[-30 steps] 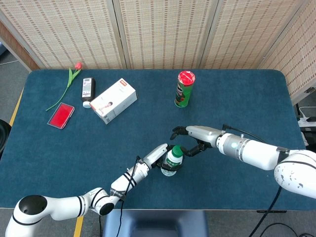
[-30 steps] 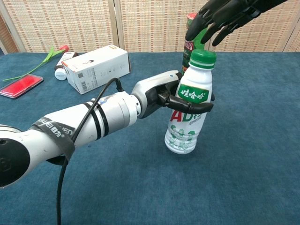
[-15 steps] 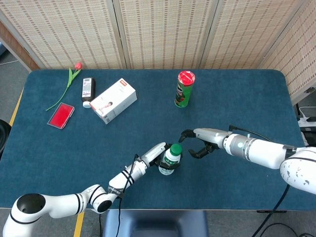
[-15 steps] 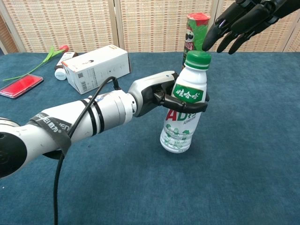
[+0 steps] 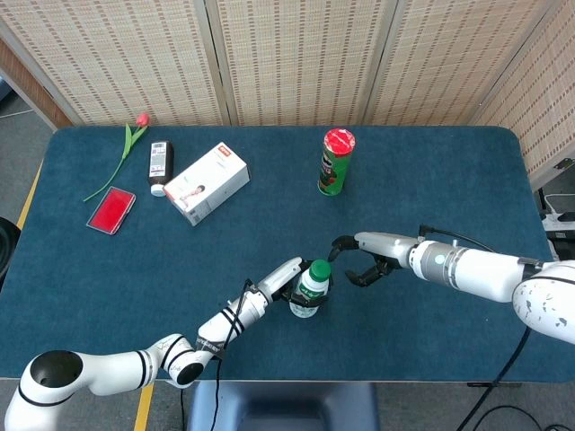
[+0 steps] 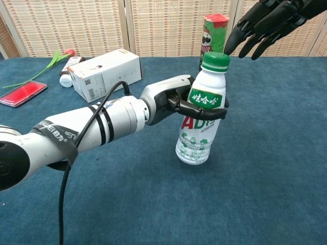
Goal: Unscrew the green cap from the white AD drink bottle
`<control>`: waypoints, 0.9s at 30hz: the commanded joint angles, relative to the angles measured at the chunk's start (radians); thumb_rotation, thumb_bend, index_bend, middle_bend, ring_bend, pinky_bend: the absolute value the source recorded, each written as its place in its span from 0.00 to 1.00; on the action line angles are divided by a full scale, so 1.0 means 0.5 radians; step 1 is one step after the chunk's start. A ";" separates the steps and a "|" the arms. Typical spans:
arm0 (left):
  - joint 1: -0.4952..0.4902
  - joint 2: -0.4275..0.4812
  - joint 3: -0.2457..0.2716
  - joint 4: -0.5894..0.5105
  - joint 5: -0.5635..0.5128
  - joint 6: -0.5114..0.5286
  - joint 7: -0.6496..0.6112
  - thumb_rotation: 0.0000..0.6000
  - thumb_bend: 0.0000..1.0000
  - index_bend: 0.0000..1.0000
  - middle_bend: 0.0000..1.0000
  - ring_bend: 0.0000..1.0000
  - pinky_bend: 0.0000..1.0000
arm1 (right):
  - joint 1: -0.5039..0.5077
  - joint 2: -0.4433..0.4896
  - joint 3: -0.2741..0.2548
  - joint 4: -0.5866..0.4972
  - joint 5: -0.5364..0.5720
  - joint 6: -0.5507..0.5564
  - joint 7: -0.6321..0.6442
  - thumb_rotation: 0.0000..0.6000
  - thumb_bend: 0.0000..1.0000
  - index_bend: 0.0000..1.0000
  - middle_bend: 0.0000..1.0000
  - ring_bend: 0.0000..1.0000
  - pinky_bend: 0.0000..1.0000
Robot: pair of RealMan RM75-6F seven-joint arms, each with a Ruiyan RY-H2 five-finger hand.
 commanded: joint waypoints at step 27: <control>-0.004 -0.016 -0.043 -0.075 -0.112 -0.028 0.116 1.00 0.83 0.74 0.88 0.44 0.61 | -0.111 -0.116 0.147 0.080 0.188 -0.075 -0.097 0.72 0.52 0.21 0.00 0.00 0.00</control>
